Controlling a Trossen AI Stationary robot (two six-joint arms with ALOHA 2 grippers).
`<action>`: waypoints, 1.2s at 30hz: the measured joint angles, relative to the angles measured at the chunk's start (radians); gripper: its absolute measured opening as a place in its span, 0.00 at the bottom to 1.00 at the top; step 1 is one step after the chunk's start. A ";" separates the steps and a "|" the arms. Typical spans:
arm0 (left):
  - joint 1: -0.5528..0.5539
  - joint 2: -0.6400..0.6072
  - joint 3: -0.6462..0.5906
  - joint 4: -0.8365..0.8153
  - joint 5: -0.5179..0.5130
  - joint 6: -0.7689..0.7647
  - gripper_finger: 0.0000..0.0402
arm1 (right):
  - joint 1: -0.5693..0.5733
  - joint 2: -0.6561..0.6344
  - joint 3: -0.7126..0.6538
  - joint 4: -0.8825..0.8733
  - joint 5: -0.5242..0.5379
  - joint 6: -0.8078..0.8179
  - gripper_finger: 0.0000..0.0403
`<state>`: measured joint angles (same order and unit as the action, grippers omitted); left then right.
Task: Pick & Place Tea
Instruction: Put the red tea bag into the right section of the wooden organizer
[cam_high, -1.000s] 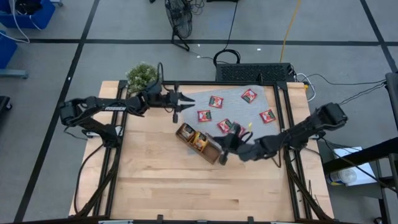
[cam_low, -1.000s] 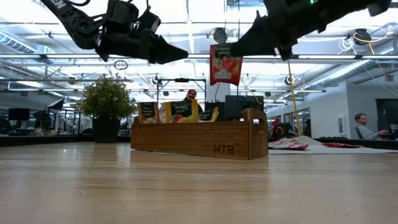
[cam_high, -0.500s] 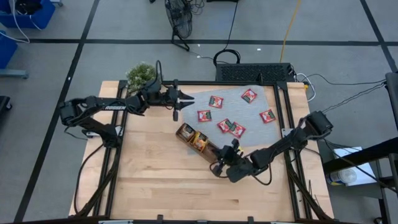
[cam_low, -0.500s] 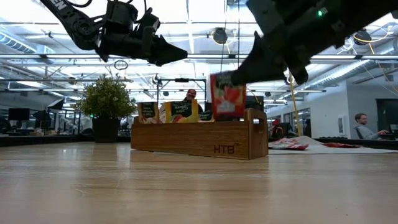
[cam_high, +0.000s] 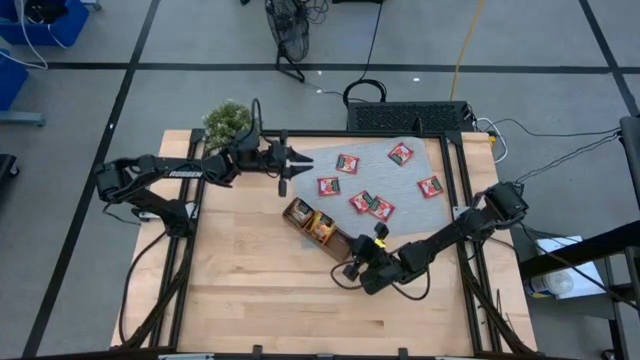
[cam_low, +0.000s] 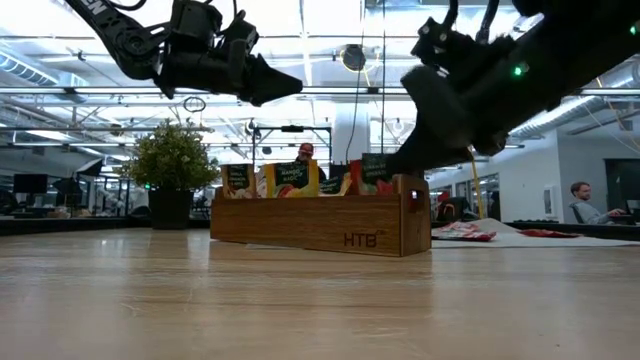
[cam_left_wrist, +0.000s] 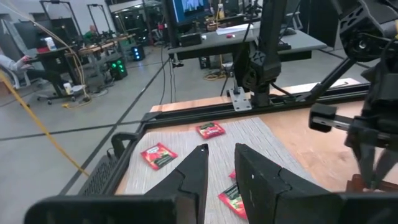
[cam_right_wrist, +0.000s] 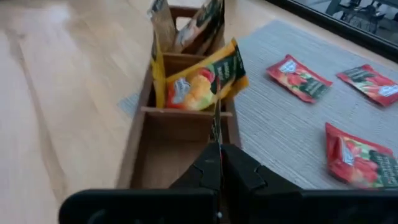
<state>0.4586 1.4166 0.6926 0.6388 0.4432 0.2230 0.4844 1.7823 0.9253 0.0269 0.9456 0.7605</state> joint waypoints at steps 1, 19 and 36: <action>-0.001 0.000 0.000 0.000 0.000 0.000 0.21 | -0.004 0.001 0.000 -0.003 -0.002 -0.010 0.00; -0.001 0.001 0.000 -0.001 0.000 0.001 0.21 | -0.029 0.000 0.000 -0.024 -0.030 -0.043 0.01; -0.001 0.001 0.000 -0.016 0.000 0.000 0.21 | -0.034 -0.040 0.000 -0.024 0.001 -0.099 0.35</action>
<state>0.4576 1.4174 0.6926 0.6231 0.4435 0.2234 0.4508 1.7422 0.9249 0.0025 0.9465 0.6612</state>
